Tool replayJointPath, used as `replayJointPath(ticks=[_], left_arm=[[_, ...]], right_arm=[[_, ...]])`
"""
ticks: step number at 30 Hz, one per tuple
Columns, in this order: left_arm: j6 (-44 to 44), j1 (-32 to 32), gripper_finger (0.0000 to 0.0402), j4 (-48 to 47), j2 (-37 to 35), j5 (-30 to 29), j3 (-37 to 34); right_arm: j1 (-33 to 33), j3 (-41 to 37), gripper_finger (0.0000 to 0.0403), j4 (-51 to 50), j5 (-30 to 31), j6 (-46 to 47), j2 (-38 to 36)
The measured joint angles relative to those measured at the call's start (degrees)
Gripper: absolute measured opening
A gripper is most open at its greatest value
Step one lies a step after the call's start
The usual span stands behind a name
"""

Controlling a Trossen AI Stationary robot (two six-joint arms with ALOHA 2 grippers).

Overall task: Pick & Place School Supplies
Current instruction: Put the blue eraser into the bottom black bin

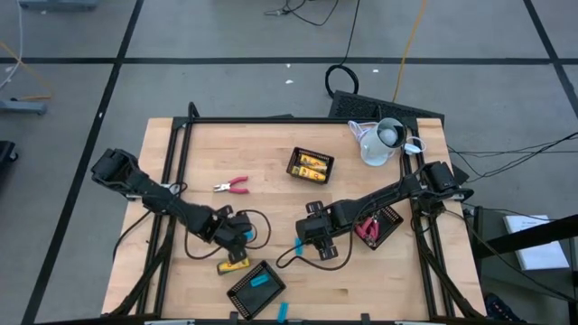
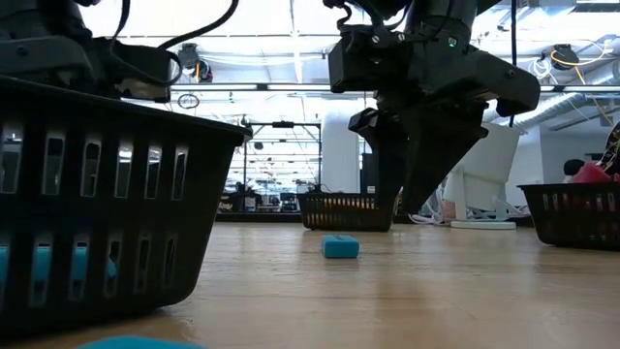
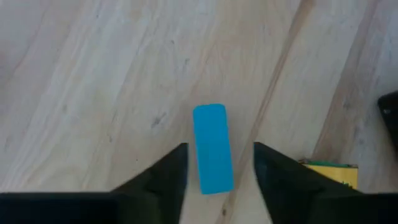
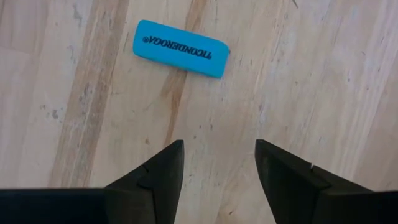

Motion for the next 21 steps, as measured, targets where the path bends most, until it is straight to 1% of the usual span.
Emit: replayJointPath(ticks=[3,5,9,12,15,17,19,21], left_arm=[[1.29,1.16,0.0233,1.31,1.24,0.68,0.00],[1.89,2.14,0.0249,1.59,3.17,1.87,0.00],[3.20,4.01,0.0255,2.43,7.79,4.50,0.28],[3.23,4.62,0.0244,1.70,9.54,4.94,0.56],[2.96,4.62,0.0218,1.34,9.66,4.44,0.55],[2.87,4.31,0.0188,1.19,9.70,3.26,0.40],[2.58,3.86,0.0143,0.71,9.70,2.59,0.33],[2.33,3.45,0.0084,0.44,9.70,1.32,0.24]], right_arm=[[0.00,0.00,0.0187,-0.10,-0.02,0.00,-0.02],[0.00,0.00,0.0187,-0.50,-0.02,0.00,-0.01],[0.00,-0.02,0.0187,-1.15,-0.04,0.11,0.02],[0.22,-0.02,0.0187,-1.34,-0.02,0.15,0.02],[0.59,-0.02,0.0187,-1.61,0.00,0.32,0.02],[0.74,-0.02,0.0187,-2.16,0.04,0.76,0.02],[0.76,-0.02,0.0187,-2.21,0.04,1.15,0.02],[0.76,-0.02,0.0187,-2.25,0.07,1.61,0.02]])
